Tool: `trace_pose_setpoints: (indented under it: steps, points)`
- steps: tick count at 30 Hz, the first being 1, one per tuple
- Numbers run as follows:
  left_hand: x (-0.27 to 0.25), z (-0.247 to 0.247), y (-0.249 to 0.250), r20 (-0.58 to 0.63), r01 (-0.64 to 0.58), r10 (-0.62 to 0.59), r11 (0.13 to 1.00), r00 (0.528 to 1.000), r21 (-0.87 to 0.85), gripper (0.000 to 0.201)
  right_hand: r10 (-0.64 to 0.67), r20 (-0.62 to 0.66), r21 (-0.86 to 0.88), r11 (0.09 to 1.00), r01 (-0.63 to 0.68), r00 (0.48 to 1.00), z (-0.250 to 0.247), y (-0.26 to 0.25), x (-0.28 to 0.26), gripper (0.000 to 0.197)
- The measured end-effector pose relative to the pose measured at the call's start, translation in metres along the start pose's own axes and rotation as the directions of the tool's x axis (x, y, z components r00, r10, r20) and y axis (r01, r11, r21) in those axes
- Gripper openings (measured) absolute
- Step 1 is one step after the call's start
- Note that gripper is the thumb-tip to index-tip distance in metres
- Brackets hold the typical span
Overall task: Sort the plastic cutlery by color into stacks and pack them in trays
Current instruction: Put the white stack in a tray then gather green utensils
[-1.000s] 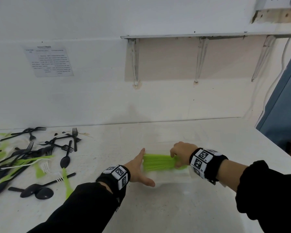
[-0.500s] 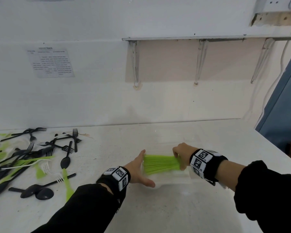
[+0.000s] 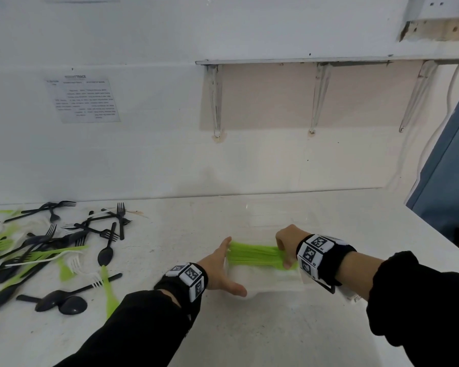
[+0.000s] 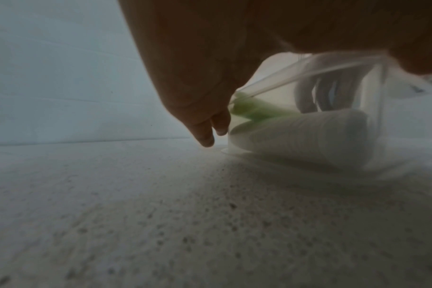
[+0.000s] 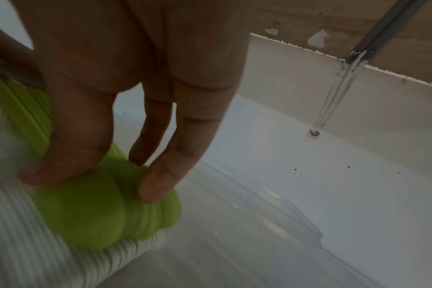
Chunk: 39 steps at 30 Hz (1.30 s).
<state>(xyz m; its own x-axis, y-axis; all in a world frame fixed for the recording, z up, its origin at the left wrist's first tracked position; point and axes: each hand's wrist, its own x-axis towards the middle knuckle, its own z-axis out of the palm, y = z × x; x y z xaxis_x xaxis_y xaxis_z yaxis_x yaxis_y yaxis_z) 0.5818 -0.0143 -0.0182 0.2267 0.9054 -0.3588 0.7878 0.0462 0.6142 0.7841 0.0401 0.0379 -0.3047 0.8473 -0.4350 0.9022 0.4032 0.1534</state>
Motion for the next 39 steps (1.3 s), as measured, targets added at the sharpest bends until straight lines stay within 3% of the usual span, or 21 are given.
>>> trace_pose_setpoints:
  steps: [2,7,9,13,21,27,33,36,39]
  points:
    - [0.001,0.001,-0.001,-0.002,-0.003,0.003,1.0,1.0,-0.007,0.139,-0.029,-0.013,0.015,0.999,0.029,1.0,0.002,0.001,0.0,0.051]
    - [0.001,0.002,-0.002,-0.012,-0.009,0.009,1.0,1.0,-0.008,0.136,-0.081,-0.023,0.088,0.993,0.083,0.996,0.003,0.002,-0.004,0.074]
    - [0.001,0.002,-0.001,-0.011,-0.014,0.014,1.0,1.0,-0.009,0.136,-0.115,0.008,0.041,0.993,0.115,0.993,0.003,-0.001,-0.007,0.077]
    - [0.0,0.001,0.0,-0.01,-0.018,0.018,1.0,1.0,-0.009,0.134,-0.136,0.099,-0.13,0.98,0.149,0.986,0.002,-0.008,-0.01,0.075]
    - [-0.002,0.001,0.002,-0.004,-0.014,0.014,1.0,1.0,-0.006,0.134,-0.251,0.054,-0.084,0.963,0.255,0.966,0.0,-0.01,-0.008,0.071]
    - [-0.003,0.001,0.002,-0.009,-0.018,0.018,1.0,1.0,-0.02,0.133,-0.134,0.001,0.054,0.99,0.134,0.991,-0.01,-0.001,-0.003,0.07]
    - [-0.002,0.002,0.002,-0.007,-0.021,0.021,1.0,1.0,-0.011,0.131,0.084,0.033,0.003,0.996,-0.084,0.996,-0.003,0.016,-0.003,0.067]
    - [-0.002,0.002,0.001,-0.007,-0.019,0.019,1.0,1.0,-0.012,0.132,0.113,0.018,0.024,0.993,-0.113,0.993,0.002,0.017,-0.002,0.069]
    - [0.0,0.002,-0.001,-0.004,-0.013,0.013,1.0,1.0,-0.012,0.134,0.121,0.006,0.016,0.993,-0.121,0.993,0.003,0.014,0.001,0.058]
